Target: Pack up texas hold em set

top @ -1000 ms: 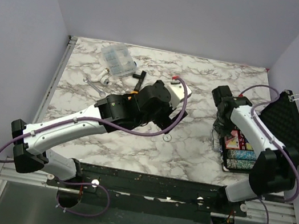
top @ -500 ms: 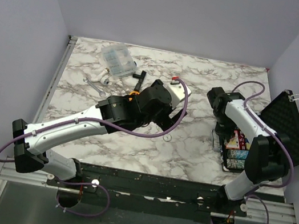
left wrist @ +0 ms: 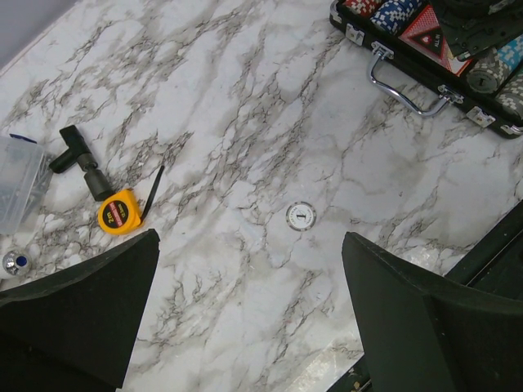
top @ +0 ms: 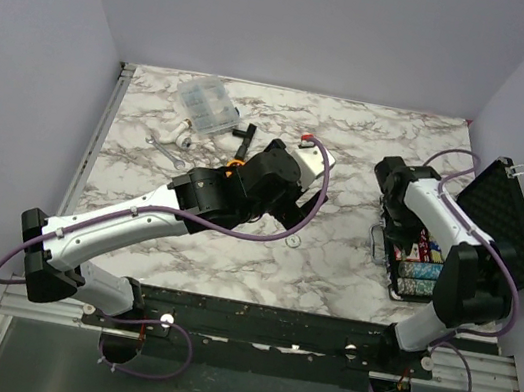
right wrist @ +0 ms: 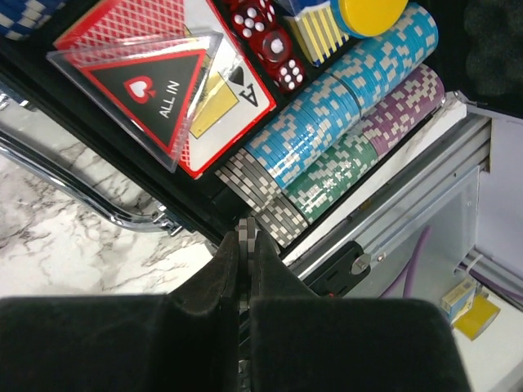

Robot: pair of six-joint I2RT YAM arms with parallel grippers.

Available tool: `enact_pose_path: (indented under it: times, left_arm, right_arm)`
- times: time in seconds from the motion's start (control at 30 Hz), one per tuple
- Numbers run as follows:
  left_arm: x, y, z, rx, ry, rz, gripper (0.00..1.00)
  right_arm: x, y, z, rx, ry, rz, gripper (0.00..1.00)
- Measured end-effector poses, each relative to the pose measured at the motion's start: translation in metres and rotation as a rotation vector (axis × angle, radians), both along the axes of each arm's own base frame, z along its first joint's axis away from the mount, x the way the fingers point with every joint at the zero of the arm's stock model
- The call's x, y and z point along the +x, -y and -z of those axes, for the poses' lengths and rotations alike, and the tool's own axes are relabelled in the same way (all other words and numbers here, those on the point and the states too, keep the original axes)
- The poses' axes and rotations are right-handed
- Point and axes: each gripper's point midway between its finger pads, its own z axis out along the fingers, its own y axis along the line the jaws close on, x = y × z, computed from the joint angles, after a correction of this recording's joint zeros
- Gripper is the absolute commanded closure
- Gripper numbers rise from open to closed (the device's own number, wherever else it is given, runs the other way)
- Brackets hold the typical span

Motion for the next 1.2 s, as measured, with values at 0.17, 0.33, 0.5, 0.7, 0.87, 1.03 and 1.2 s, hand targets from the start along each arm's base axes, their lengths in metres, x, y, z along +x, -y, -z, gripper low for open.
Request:
enact_pose_path:
  times: [0.17, 0.33, 0.5, 0.7, 0.87, 1.03, 1.2]
  left_arm:
    - [0.000, 0.000, 0.000, 0.000, 0.000, 0.000, 0.07]
    - [0.000, 0.000, 0.000, 0.000, -0.001, 0.000, 0.07]
    - [0.000, 0.000, 0.000, -0.001, -0.001, 0.001, 0.07]
    - [-0.011, 0.007, 0.000, 0.001, 0.001, 0.032, 0.07]
    - [-0.017, 0.009, -0.002, -0.001, 0.015, 0.048, 0.06]
    - [-0.016, 0.003, -0.011, -0.015, 0.035, 0.030, 0.06]
    - [-0.014, 0.001, -0.013, -0.017, 0.048, 0.021, 0.06]
  right_arm:
    - [-0.004, 0.002, 0.002, -0.004, 0.000, 0.032, 0.99]
    - [-0.009, 0.003, 0.005, -0.009, -0.008, 0.049, 0.99]
    - [-0.012, 0.002, 0.008, -0.007, -0.005, 0.080, 0.99]
    - [-0.037, 0.005, 0.028, -0.029, -0.087, 0.125, 0.99]
    - [-0.038, 0.004, 0.031, -0.034, -0.094, 0.137, 0.96]
    - [-0.037, 0.003, 0.035, -0.036, -0.108, 0.129, 0.92]
    - [-0.034, 0.001, 0.040, -0.041, -0.135, 0.102, 0.84]
